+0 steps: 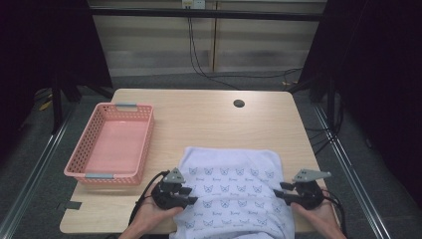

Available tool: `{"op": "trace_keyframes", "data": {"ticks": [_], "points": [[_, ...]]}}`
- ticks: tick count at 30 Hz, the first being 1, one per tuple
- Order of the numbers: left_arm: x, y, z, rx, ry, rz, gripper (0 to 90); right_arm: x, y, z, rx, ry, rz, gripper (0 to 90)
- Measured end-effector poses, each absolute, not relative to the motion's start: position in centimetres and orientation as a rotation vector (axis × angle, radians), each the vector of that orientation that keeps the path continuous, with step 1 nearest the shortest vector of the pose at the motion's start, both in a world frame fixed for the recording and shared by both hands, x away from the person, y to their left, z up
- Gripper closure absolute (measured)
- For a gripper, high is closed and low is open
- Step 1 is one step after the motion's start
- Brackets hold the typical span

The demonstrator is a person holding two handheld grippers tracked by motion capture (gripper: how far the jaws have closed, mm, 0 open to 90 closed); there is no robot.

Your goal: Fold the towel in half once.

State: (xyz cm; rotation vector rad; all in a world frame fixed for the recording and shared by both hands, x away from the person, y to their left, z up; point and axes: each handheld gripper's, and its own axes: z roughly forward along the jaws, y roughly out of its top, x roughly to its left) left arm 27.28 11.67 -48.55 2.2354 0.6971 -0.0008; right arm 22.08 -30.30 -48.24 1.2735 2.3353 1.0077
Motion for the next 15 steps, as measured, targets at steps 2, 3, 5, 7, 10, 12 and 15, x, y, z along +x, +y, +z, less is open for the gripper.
{"op": "trace_keyframes", "data": {"ticks": [2,3,5,7,10,12,15], "points": [[28.7,11.8,-48.5,2.217,0.739,0.026,58.5,23.7,-30.6,-47.9,1.279,2.287,1.027,56.5],[29.4,12.0,-48.5,2.198,0.757,0.044,58.8,24.7,-30.7,-47.9,1.278,2.267,1.020,55.3],[30.8,12.0,-48.7,2.187,0.791,0.058,59.7,27.0,-30.9,-48.0,1.300,2.239,1.013,53.8],[32.0,12.1,-48.7,2.145,0.824,0.068,59.6,29.3,-30.9,-48.5,1.306,2.224,0.979,51.8],[33.4,12.3,-48.5,2.129,0.854,0.121,58.5,31.9,-30.7,-49.3,1.319,2.227,0.935,48.1],[34.3,12.7,-48.7,2.097,0.898,0.117,57.4,32.9,-30.7,-49.7,1.343,2.225,0.929,46.6],[35.6,13.1,-48.9,2.066,0.940,0.138,54.7,33.4,-30.8,-50.2,1.352,2.228,0.921,46.6]]}}
